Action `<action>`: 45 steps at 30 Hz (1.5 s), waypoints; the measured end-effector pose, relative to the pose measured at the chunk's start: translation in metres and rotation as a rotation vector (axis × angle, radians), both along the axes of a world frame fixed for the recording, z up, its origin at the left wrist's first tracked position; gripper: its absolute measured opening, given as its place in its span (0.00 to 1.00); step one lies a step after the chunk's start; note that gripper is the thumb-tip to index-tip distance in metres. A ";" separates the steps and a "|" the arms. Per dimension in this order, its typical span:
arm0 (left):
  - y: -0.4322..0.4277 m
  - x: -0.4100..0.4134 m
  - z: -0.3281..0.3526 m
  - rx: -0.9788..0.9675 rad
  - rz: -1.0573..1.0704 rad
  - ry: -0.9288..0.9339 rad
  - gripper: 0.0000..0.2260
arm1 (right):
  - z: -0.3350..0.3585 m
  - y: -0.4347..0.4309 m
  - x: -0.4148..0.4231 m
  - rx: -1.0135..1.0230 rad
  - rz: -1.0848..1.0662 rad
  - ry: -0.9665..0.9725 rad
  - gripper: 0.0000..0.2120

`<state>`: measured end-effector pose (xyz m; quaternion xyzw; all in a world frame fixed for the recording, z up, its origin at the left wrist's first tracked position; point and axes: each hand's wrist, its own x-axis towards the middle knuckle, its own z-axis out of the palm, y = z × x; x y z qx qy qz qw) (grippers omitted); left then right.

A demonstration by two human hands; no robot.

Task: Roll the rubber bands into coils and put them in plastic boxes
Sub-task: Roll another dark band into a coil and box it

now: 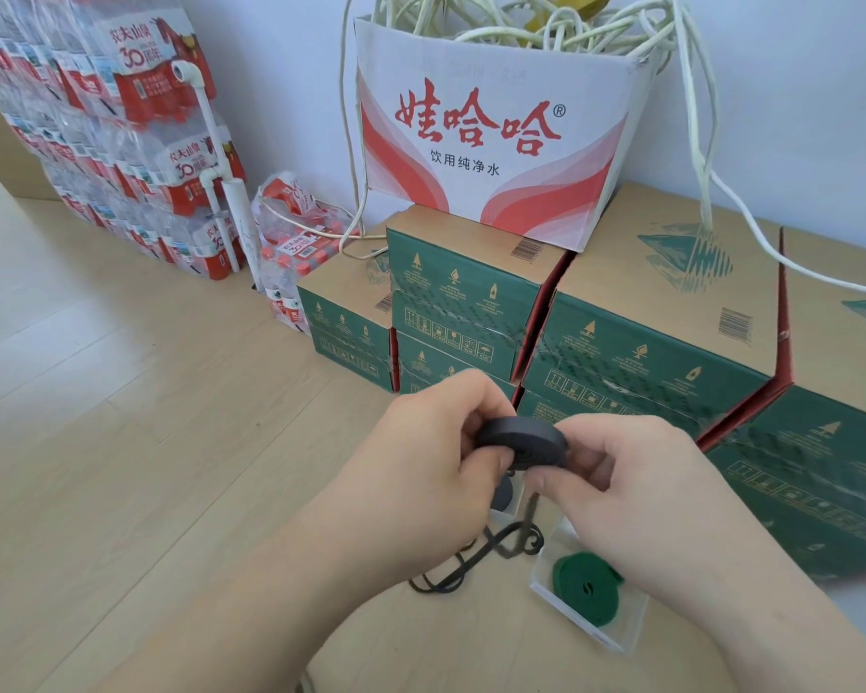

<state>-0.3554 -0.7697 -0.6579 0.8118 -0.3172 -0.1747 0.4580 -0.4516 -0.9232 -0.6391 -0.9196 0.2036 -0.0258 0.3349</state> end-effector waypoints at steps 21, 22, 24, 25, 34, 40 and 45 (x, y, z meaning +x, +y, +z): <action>-0.005 -0.003 -0.007 0.144 -0.088 -0.471 0.12 | -0.005 0.005 0.003 -0.199 -0.018 0.109 0.02; -0.006 -0.004 -0.006 0.146 -0.118 -0.499 0.11 | -0.006 0.006 0.004 -0.210 -0.016 0.107 0.01; -0.006 -0.005 -0.004 0.157 -0.135 -0.511 0.08 | -0.005 0.006 0.004 -0.177 -0.030 0.085 0.02; -0.005 -0.004 -0.004 0.146 -0.114 -0.474 0.08 | -0.003 0.005 0.003 -0.138 -0.044 0.069 0.03; -0.002 -0.001 0.001 -0.013 0.040 0.029 0.11 | -0.001 -0.001 0.000 -0.009 0.021 -0.057 0.03; -0.002 0.001 -0.004 0.096 0.039 -0.105 0.10 | -0.003 0.002 0.001 -0.083 -0.050 -0.049 0.06; -0.004 -0.002 -0.003 0.064 -0.068 -0.437 0.10 | -0.003 0.005 0.001 -0.107 -0.067 0.051 0.06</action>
